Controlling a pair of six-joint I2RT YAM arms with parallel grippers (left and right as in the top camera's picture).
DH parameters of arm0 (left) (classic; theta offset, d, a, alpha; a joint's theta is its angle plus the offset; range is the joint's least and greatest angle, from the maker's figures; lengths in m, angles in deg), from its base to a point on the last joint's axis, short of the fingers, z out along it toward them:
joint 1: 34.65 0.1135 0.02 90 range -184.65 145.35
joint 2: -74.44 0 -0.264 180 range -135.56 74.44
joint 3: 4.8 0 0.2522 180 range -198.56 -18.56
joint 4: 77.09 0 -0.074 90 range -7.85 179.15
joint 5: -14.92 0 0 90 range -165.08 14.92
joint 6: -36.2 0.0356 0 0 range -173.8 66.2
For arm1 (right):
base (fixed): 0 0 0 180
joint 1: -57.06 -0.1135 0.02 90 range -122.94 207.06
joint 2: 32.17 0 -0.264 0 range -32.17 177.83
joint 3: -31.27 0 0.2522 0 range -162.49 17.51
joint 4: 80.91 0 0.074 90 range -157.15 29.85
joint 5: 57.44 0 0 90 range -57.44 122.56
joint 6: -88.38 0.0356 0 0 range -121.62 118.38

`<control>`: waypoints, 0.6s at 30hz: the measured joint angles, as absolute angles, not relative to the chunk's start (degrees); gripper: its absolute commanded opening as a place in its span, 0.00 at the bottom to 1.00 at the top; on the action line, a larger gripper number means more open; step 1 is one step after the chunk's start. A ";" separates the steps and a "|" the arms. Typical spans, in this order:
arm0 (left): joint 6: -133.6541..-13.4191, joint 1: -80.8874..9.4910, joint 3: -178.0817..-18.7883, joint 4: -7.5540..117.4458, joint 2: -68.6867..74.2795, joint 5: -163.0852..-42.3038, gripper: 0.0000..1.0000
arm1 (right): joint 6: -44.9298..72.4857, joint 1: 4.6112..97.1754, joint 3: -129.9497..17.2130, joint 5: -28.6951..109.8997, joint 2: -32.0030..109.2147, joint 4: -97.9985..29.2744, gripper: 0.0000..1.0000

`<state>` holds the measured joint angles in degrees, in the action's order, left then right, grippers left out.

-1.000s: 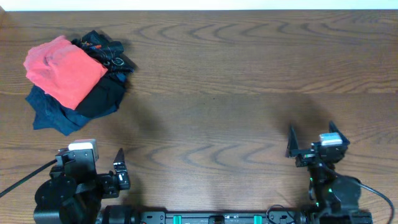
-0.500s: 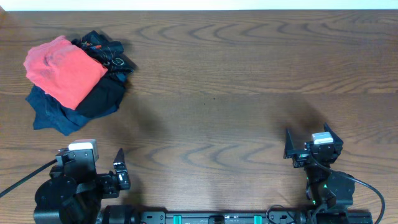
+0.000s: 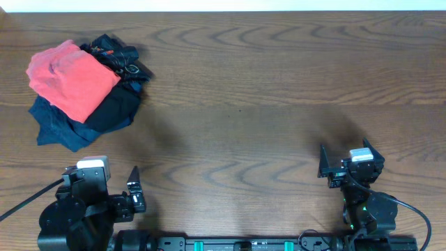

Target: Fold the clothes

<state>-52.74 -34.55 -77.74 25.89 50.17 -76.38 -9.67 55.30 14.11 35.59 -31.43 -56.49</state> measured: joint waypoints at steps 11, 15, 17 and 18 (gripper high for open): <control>-52.74 -34.55 -77.74 24.75 50.17 -76.18 0.98 | -9.67 55.30 14.11 35.59 -31.43 -56.49 0.99; -52.74 -34.73 -76.95 23.64 50.41 -75.92 0.98 | -9.67 55.30 14.11 35.59 -31.43 -56.49 0.99; -52.74 -35.18 -74.50 25.67 51.31 -75.88 0.98 | -9.67 55.30 14.11 35.59 -31.43 -56.49 0.99; -52.74 -35.47 -72.43 27.59 52.12 -75.79 0.98 | -9.67 55.30 14.13 35.59 -31.43 -56.51 0.99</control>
<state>-52.74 -35.47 -72.43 27.59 52.12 -75.79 -9.67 55.30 14.13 35.59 -31.43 -56.51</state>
